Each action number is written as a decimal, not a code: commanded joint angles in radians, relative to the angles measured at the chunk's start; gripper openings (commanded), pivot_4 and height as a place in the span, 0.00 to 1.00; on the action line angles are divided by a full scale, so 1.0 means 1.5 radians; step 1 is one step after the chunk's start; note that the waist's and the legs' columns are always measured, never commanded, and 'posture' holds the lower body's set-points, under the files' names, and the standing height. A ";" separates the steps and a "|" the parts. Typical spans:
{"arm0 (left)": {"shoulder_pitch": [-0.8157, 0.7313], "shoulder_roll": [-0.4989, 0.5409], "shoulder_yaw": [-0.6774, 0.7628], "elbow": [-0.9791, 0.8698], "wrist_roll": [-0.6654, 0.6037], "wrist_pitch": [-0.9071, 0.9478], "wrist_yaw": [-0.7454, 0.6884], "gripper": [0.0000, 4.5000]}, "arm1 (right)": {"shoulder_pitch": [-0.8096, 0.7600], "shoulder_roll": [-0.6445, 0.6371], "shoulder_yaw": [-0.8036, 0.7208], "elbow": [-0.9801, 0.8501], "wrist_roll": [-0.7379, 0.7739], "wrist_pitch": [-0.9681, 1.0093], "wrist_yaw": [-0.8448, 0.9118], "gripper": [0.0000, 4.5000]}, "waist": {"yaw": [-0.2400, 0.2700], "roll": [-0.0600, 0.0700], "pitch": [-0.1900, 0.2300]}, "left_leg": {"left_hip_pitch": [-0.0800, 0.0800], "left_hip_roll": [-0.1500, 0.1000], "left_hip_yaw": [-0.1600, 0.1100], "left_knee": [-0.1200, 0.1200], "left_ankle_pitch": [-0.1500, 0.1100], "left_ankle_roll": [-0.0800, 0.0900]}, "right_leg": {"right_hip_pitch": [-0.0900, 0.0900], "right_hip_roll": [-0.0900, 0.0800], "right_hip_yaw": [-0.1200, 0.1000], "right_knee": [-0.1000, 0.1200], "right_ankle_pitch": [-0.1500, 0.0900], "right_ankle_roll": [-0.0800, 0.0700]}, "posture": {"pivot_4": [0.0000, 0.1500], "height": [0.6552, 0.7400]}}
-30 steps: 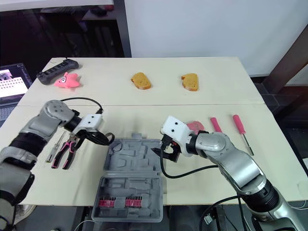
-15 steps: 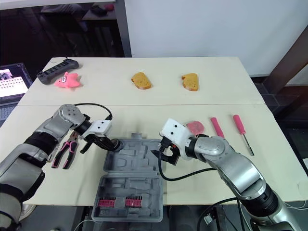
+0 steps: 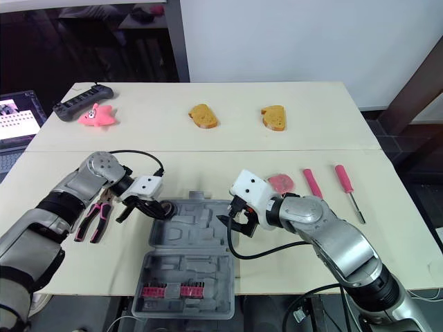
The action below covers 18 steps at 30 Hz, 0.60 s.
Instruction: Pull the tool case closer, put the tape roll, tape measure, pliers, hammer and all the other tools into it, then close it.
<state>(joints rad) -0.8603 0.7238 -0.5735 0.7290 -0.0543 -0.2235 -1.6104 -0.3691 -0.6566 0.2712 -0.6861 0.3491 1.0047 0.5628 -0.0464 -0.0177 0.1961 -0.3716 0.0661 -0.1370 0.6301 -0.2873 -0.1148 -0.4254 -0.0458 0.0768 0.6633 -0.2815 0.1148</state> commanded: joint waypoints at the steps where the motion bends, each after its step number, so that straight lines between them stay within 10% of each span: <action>1: 0.002 -0.001 0.023 -0.007 0.009 0.000 -0.003 0.00 | -0.005 0.005 -0.014 -0.026 0.004 -0.003 -0.004 1.00 | 0.000 0.000 0.000 | 0.000 0.000 0.000 0.000 0.000 0.000 | 0.000 0.000 0.000 0.000 0.000 0.000 | 1.00 1.00; 6: -0.001 -0.006 0.037 -0.009 0.017 0.003 -0.003 0.32 | -0.007 0.008 -0.013 -0.022 0.004 -0.005 -0.006 1.00 | 0.000 0.000 0.000 | 0.000 0.000 0.000 0.000 0.000 0.000 | 0.000 0.000 0.000 0.000 0.000 0.000 | 1.00 1.00; 11: -0.003 -0.005 0.048 -0.034 0.000 0.021 -0.003 0.88 | -0.005 0.010 -0.013 -0.022 0.004 -0.007 -0.007 1.00 | 0.000 0.000 0.000 | 0.000 0.000 0.000 0.000 0.000 0.000 | 0.000 0.000 0.000 0.000 0.000 0.000 | 1.00 1.00; 18: -0.005 0.015 0.056 -0.079 -0.043 0.061 -0.003 0.88 | 0.002 0.008 -0.018 -0.029 0.006 -0.006 -0.007 1.00 | 0.000 0.000 0.000 | 0.000 0.000 0.000 0.000 0.000 0.000 | 0.000 0.000 0.000 0.000 0.000 0.000 | 1.00 1.00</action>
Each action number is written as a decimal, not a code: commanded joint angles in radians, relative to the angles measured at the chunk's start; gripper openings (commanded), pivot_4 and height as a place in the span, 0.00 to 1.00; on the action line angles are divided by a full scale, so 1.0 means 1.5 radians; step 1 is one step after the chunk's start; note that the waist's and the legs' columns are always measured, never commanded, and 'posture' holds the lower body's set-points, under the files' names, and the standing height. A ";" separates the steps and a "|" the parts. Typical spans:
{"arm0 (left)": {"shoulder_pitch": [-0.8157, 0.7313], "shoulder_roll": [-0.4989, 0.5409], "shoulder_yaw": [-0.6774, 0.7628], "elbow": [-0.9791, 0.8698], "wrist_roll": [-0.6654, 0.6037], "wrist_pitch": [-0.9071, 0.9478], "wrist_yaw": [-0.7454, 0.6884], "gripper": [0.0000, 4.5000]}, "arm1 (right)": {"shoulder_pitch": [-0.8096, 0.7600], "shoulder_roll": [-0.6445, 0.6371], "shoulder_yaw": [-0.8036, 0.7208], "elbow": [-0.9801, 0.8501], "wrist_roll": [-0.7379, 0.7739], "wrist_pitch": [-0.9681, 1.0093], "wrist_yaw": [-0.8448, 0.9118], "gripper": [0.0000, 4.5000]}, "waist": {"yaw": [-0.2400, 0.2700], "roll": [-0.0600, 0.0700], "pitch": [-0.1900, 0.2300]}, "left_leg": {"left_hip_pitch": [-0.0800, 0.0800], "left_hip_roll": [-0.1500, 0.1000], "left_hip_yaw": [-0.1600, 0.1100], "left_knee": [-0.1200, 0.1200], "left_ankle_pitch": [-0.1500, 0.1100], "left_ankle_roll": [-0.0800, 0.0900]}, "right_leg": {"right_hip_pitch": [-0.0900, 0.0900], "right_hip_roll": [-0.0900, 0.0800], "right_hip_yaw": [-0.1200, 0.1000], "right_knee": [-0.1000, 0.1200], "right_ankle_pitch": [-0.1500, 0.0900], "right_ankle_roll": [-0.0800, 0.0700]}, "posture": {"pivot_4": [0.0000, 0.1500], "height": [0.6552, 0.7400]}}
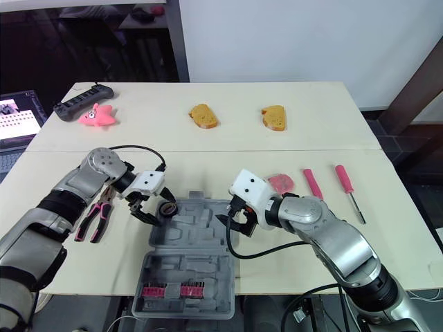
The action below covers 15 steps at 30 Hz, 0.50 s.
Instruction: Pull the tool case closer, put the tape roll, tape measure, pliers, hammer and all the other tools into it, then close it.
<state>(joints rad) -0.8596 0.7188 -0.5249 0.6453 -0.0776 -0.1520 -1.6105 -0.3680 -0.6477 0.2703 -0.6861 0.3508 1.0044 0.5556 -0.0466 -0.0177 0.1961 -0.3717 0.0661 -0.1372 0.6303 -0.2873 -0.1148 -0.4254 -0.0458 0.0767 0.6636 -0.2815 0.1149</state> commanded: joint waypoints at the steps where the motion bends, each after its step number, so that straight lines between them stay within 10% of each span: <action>1: -0.004 0.023 0.023 -0.027 -0.034 0.018 -0.003 0.88 | 0.002 0.002 -0.017 -0.029 0.005 -0.006 -0.003 1.00 | -0.001 0.000 0.000 | 0.000 0.000 0.000 0.000 0.000 0.000 | 0.000 0.000 0.000 0.000 0.000 0.000 | 1.00 1.00; 7: 0.016 0.026 0.068 -0.042 -0.071 0.063 -0.003 0.83 | 0.003 0.002 -0.017 -0.027 0.004 -0.008 -0.003 1.00 | 0.000 0.000 0.000 | 0.000 0.000 0.000 0.000 0.000 0.000 | 0.000 0.000 0.000 0.000 0.000 0.000 | 1.00 1.00; 15: 0.082 0.001 0.157 -0.062 -0.093 0.115 0.030 0.11 | 0.005 0.004 -0.012 -0.023 0.002 -0.011 -0.007 1.00 | 0.000 0.000 0.000 | 0.000 0.000 0.000 0.000 0.000 0.000 | 0.000 0.000 0.000 0.000 0.000 0.000 | 1.00 1.00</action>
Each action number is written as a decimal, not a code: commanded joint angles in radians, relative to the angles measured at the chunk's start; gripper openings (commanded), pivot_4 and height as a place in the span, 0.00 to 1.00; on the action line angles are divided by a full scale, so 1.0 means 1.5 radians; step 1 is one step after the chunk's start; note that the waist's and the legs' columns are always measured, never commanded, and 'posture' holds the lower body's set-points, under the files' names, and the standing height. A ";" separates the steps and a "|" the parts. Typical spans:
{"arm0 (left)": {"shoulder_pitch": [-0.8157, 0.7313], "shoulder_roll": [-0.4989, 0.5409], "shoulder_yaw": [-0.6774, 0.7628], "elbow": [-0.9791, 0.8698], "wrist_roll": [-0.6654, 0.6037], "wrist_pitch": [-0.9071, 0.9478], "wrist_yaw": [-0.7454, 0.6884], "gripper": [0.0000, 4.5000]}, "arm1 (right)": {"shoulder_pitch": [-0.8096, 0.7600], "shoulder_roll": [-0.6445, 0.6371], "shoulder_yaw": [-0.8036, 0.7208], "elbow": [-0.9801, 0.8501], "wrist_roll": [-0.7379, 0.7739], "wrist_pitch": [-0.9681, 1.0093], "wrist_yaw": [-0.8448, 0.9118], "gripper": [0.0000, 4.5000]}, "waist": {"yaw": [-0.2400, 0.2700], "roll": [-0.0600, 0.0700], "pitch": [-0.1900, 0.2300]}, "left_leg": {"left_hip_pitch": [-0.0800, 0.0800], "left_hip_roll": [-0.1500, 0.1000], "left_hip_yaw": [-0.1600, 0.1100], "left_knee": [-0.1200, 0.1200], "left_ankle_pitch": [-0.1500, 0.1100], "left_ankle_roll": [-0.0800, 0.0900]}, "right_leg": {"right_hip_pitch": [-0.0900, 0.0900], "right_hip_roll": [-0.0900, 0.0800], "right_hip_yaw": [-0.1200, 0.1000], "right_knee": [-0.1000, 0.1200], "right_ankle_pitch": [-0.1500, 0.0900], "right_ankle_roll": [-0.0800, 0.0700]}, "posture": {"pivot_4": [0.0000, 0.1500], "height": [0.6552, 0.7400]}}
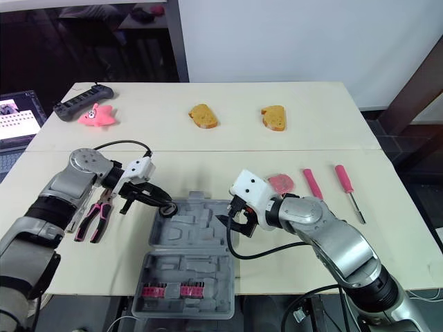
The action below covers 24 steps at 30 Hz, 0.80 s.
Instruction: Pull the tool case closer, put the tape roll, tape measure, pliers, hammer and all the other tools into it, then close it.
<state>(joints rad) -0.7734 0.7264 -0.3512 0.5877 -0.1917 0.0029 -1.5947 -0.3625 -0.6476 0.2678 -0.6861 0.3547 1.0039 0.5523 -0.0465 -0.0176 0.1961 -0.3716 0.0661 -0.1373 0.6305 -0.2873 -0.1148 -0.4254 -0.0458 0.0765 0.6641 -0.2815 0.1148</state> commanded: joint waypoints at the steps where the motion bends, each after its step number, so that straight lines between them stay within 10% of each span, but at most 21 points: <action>1: 0.037 -0.007 0.047 -0.028 -0.017 0.013 0.026 0.11 | 0.002 0.004 -0.009 -0.023 -0.001 -0.011 -0.005 1.00 | 0.000 0.000 0.000 | 0.000 0.000 0.000 0.000 0.000 0.000 | 0.000 0.000 0.000 0.000 0.000 0.000 | 1.00 1.00; 24: 0.093 -0.036 0.102 -0.039 -0.006 -0.009 0.078 0.11 | 0.010 0.004 -0.005 -0.022 -0.001 -0.016 -0.010 1.00 | 0.001 0.000 0.000 | 0.000 0.000 0.000 0.000 0.000 0.000 | 0.000 0.000 0.000 0.000 0.000 0.000 | 1.00 1.00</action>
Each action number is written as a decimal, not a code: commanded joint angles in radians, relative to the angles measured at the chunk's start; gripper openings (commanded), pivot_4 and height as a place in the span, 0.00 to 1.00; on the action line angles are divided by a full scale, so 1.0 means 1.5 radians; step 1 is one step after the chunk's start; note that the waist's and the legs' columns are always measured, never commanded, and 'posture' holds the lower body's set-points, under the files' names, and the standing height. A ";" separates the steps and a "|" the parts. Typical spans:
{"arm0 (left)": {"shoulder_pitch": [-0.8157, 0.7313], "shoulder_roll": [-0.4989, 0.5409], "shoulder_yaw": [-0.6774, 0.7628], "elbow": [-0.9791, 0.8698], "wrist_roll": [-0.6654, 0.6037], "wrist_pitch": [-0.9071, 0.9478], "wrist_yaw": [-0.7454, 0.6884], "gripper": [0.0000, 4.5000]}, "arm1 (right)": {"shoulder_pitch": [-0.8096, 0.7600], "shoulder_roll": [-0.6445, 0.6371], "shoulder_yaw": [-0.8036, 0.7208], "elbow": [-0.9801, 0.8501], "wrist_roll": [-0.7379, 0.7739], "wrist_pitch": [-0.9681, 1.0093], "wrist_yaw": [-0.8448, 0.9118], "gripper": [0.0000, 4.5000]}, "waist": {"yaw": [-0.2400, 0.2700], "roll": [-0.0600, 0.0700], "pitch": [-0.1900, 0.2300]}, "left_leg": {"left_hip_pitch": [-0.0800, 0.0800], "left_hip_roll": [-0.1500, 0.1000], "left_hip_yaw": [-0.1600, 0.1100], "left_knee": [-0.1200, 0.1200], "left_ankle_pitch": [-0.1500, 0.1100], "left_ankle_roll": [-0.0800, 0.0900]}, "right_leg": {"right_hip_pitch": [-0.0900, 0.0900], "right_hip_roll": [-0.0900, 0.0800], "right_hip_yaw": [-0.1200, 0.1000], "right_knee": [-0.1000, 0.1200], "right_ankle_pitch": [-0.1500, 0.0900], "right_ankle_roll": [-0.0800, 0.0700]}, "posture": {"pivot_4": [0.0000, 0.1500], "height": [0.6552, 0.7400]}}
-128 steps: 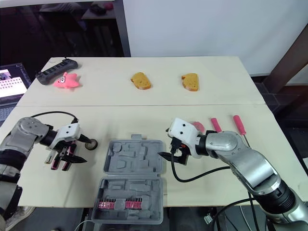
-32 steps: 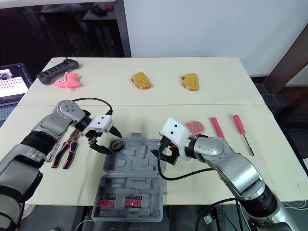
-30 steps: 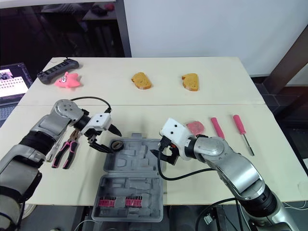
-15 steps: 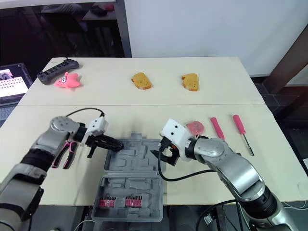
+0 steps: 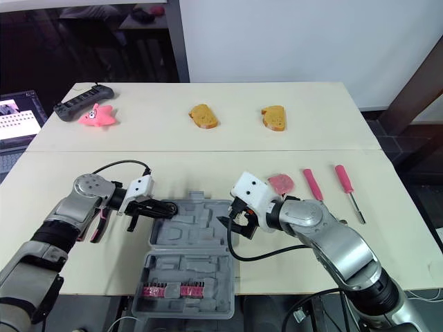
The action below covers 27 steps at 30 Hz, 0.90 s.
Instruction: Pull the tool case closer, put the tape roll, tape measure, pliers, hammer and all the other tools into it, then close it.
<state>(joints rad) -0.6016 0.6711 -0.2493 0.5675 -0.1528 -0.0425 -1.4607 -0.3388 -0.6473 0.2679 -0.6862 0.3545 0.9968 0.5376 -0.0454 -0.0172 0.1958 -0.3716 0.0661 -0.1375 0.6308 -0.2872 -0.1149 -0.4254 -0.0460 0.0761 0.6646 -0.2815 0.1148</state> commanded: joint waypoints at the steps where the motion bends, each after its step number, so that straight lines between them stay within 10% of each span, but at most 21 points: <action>1: -0.026 -0.002 0.042 -0.025 -0.038 0.027 -0.012 0.11 | -0.007 0.004 -0.004 -0.020 -0.002 -0.012 0.000 1.00 | 0.001 0.000 0.000 | 0.000 0.000 0.000 0.000 0.000 0.000 | 0.000 0.000 0.000 0.000 0.000 0.000 | 1.00 1.00; 15: -0.006 -0.011 0.063 0.008 -0.025 -0.032 -0.002 0.11 | 0.001 0.000 -0.006 -0.026 -0.005 -0.017 0.001 1.00 | 0.000 0.000 0.000 | 0.000 0.000 0.000 0.000 0.000 0.000 | 0.000 0.000 0.000 0.000 0.000 0.000 | 1.00 1.00; 19: -0.006 -0.011 0.065 0.007 -0.020 -0.043 0.008 0.38 | 0.003 -0.002 -0.008 -0.028 -0.004 -0.016 0.002 1.00 | 0.001 0.000 0.000 | 0.000 0.000 0.000 0.000 0.000 0.000 | 0.000 0.000 0.000 0.000 0.000 0.000 | 1.00 1.00; 27: 0.008 -0.006 0.062 0.006 -0.012 -0.049 0.012 0.38 | 0.002 -0.002 -0.005 -0.024 -0.006 -0.018 0.004 1.00 | 0.000 0.000 0.000 | 0.000 0.000 0.000 0.000 0.000 0.000 | 0.000 0.000 0.000 0.000 0.000 0.000 | 1.00 1.00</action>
<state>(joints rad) -0.5927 0.6499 -0.1762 0.5897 -0.1733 -0.1012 -1.4426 -0.3300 -0.6476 0.2686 -0.6859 0.3471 0.9870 0.5387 -0.0461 -0.0171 0.1957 -0.3713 0.0661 -0.1376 0.6306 -0.2872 -0.1149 -0.4254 -0.0460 0.0760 0.6647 -0.2815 0.1148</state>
